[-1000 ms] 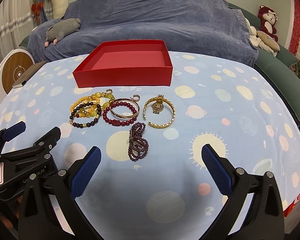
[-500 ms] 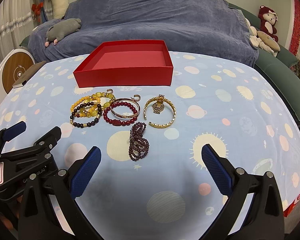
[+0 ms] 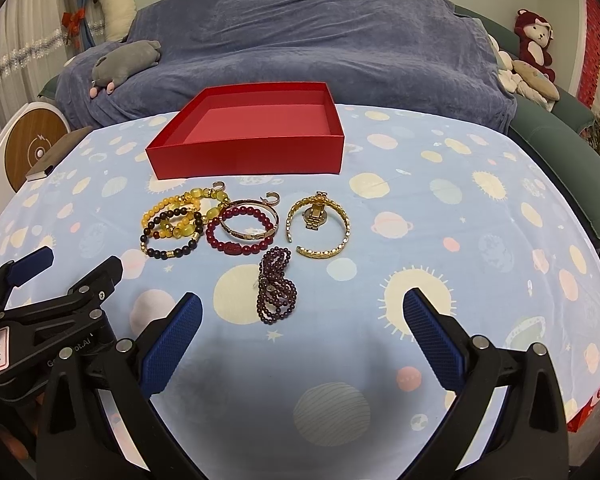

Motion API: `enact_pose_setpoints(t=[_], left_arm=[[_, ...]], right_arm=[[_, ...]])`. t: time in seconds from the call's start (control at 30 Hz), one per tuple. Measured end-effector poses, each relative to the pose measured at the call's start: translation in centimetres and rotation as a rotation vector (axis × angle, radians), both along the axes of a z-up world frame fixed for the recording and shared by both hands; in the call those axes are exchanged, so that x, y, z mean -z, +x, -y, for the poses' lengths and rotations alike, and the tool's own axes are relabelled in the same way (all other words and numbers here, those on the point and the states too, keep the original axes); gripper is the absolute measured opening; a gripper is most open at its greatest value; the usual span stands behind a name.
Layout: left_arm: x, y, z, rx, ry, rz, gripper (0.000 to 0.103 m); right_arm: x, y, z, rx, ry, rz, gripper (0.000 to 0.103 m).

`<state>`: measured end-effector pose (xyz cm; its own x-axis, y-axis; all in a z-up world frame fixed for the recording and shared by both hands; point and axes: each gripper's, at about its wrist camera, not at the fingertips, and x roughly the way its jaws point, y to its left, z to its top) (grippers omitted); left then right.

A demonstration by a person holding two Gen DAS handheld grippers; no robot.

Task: Organize jewelry

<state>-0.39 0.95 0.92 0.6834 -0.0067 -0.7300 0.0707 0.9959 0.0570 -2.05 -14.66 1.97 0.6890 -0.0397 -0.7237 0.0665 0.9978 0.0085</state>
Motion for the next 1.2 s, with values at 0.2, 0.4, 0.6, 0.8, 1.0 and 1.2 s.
enact_pose_setpoints(t=[0.2, 0.4, 0.6, 0.8, 1.0, 1.2], left_arm=[[-0.2, 0.1, -0.2, -0.01, -0.003, 0.002, 0.09], [-0.1, 0.3, -0.5, -0.017, -0.005, -0.003, 0.09], [-0.1, 0.7, -0.9, -0.022, -0.006, 0.003, 0.09], [0.3, 1.6, -1.7, -0.038, -0.012, -0.013, 0.09], [0.6, 2.4, -2.9, -0.041, -0.021, -0.027, 0.09], [1.0, 3.0, -3.4, -0.028, -0.041, -0.038, 0.09]], right_arm=[[0.3, 0.3, 0.2, -0.003, 0.018, -0.006, 0.096], [0.8, 0.8, -0.4, -0.017, 0.018, -0.008, 0.096], [1.5, 1.8, -0.7, -0.015, 0.019, -0.014, 0.096], [2.7, 3.1, -1.0, -0.016, 0.042, -0.047, 0.085], [3.9, 4.1, -1.4, -0.032, 0.045, -0.083, 0.064], [4.8, 4.7, -1.0, -0.033, 0.067, -0.111, 0.035]])
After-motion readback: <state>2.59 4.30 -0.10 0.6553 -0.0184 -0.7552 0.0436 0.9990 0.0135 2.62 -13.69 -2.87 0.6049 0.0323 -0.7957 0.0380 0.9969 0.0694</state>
